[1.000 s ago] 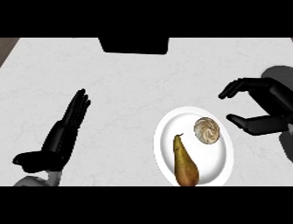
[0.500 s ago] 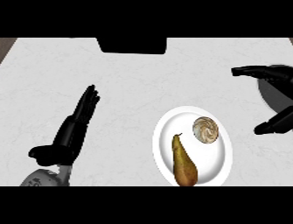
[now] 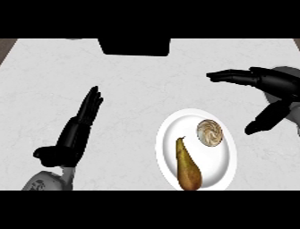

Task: Pick the cupcake from the plate and place it in the pan

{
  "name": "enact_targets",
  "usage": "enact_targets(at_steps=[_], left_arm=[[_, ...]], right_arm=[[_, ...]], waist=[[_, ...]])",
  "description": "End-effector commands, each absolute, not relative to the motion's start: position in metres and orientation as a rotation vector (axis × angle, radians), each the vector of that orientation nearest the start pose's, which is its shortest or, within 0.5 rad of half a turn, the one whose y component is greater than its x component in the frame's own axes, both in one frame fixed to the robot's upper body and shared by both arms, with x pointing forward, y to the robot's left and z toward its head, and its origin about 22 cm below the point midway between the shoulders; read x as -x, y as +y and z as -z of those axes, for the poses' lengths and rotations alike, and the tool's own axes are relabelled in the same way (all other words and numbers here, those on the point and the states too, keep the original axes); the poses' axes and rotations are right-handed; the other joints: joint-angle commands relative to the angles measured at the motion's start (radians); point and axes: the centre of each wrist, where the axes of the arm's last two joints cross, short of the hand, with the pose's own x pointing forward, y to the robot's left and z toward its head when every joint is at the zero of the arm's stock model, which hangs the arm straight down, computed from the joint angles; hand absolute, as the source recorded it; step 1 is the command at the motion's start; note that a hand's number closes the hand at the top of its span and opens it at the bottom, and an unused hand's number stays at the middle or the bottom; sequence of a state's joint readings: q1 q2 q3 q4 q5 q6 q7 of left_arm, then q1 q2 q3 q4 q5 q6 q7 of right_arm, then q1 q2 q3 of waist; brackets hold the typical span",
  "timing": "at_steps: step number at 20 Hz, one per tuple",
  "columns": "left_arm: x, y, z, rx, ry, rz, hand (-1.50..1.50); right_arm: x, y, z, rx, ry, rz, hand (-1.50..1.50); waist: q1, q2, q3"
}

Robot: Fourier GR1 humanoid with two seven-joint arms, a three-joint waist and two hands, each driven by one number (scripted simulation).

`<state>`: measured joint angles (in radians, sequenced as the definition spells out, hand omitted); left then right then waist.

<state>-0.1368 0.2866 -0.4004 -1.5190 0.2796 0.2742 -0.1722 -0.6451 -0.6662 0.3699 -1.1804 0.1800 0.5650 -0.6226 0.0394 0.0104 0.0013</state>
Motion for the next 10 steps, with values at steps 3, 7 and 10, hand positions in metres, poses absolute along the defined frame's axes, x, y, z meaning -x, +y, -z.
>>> enact_targets(at_steps=[3, 7, 10], left_arm=[[-0.253, 0.194, -0.013, 0.075, -1.720, 0.155, 0.00], [-0.253, 0.210, -0.010, 0.096, -1.694, 0.165, 0.00], [-0.238, 0.203, 0.001, 0.100, -1.684, 0.148, 0.00]], right_arm=[[-0.367, -0.232, -0.116, -0.247, -1.573, -1.903, -1.50], [-0.364, -0.231, -0.085, -0.186, -1.482, -2.069, -1.50], [-0.354, -0.218, -0.066, -0.104, -1.450, -2.149, -1.50]], waist=[[-0.004, -0.006, -0.001], [-0.010, -0.004, -0.001], [-0.020, -0.008, -0.001]])
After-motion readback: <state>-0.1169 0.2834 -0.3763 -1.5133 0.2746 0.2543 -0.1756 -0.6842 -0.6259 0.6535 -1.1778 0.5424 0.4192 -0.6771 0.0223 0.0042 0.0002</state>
